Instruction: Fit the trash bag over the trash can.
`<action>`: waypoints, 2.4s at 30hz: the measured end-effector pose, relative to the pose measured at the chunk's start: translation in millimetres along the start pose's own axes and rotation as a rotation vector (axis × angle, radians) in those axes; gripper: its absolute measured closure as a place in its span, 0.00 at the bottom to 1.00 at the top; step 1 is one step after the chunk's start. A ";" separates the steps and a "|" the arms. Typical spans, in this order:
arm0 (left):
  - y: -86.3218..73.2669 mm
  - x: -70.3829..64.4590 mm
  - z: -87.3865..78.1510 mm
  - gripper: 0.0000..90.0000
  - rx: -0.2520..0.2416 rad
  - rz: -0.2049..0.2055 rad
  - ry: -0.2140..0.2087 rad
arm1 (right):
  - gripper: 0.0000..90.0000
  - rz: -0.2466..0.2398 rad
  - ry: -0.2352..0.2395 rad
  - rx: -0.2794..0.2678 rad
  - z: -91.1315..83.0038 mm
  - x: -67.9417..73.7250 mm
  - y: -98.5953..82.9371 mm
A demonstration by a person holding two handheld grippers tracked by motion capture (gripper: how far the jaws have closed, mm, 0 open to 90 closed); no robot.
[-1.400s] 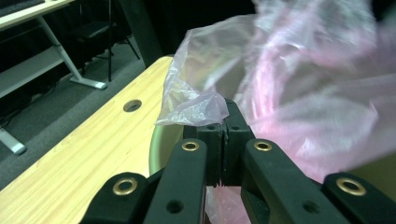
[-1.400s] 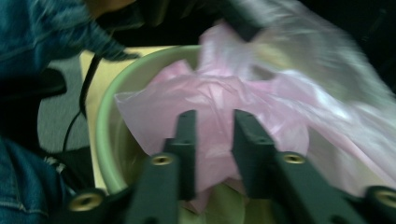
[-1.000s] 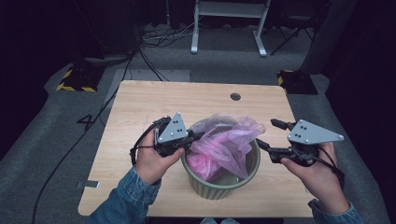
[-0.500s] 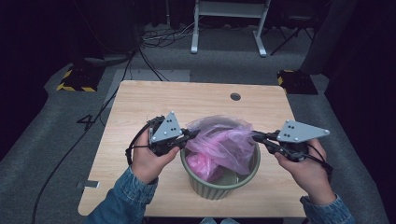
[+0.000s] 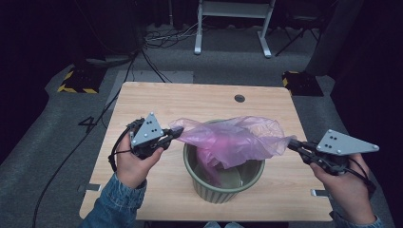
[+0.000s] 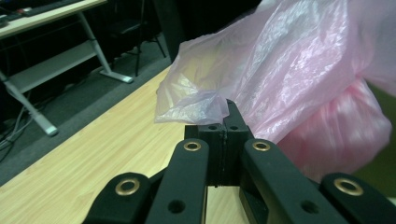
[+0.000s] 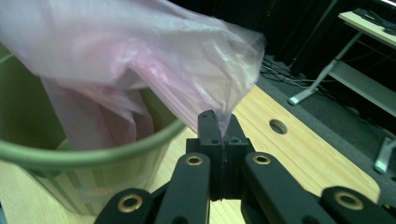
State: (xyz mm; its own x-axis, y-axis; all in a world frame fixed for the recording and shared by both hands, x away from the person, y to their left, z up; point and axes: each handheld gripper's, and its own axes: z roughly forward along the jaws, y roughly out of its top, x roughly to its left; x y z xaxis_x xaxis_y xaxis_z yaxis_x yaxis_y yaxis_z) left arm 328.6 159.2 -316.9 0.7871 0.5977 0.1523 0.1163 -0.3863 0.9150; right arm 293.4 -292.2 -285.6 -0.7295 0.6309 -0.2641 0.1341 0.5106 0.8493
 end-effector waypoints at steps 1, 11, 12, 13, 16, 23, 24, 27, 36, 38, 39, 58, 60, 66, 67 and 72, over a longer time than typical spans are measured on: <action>-0.8 1.0 -1.8 1.00 -0.001 -0.002 0.005 | 1.00 -0.001 -0.012 0.002 -2.8 -1.2 -2.2; -19.5 10.5 -15.1 1.00 0.007 -0.045 0.025 | 1.00 0.043 -0.030 -0.009 -18.7 -5.6 -24.1; -22.0 11.1 -14.3 0.99 0.018 -0.046 0.018 | 1.00 0.036 -0.021 -0.010 -17.6 -3.2 -25.3; -24.0 11.2 -14.0 0.96 0.019 -0.047 0.013 | 1.00 0.020 -0.012 -0.020 -16.7 -0.5 -25.6; -26.5 10.4 -14.6 0.86 -0.013 -0.059 -0.010 | 0.77 -0.044 0.026 -0.097 -16.3 5.7 -22.1; -24.8 7.6 -14.0 0.75 -0.039 -0.066 -0.033 | 0.38 -0.058 0.109 -0.124 -10.6 11.2 -10.8; -24.8 6.7 -13.7 0.72 -0.039 -0.067 -0.028 | 0.36 -0.057 0.111 -0.126 -10.3 12.4 -9.2; -22.6 5.7 -12.5 0.54 -0.048 -0.076 -0.015 | 0.38 -0.080 0.129 -0.134 -9.3 17.0 -4.1; 1.4 5.9 -8.6 0.38 -0.085 -0.080 -0.034 | 0.39 -0.144 0.193 -0.179 -17.5 30.1 13.4; 3.3 5.2 -1.7 0.36 -0.053 -0.078 -0.046 | 0.39 -0.143 0.176 -0.180 -19.6 27.7 15.3; 3.7 4.4 1.7 0.37 -0.039 -0.074 -0.057 | 0.38 -0.138 0.171 -0.180 -20.3 26.9 15.7; 11.0 -5.8 -1.1 1.00 -0.048 0.023 -0.012 | 0.38 0.067 -0.028 -0.233 -34.0 -9.8 27.4; 10.7 -6.9 -1.8 1.00 -0.054 0.033 0.001 | 0.36 0.072 0.049 -0.192 -18.2 -6.7 26.9; 6.9 -2.0 -8.7 1.00 -0.120 0.000 0.046 | 0.29 0.055 0.186 -0.047 21.1 7.6 13.7; 6.5 -1.1 -9.9 1.00 -0.134 -0.008 0.047 | 0.29 0.054 0.201 -0.018 27.0 9.1 10.6; 3.7 1.6 -12.4 1.00 -0.155 -0.024 0.072 | 0.54 0.064 0.252 0.069 46.0 11.3 1.6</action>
State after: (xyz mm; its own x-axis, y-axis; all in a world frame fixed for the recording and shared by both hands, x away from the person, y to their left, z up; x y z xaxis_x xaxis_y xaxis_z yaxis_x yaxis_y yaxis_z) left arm 322.7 167.5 -308.6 0.7395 0.6560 0.1509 0.0354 -0.2618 0.9645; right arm 316.2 -257.4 -308.3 -0.8607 0.5025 -0.0818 0.2241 0.5182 0.8254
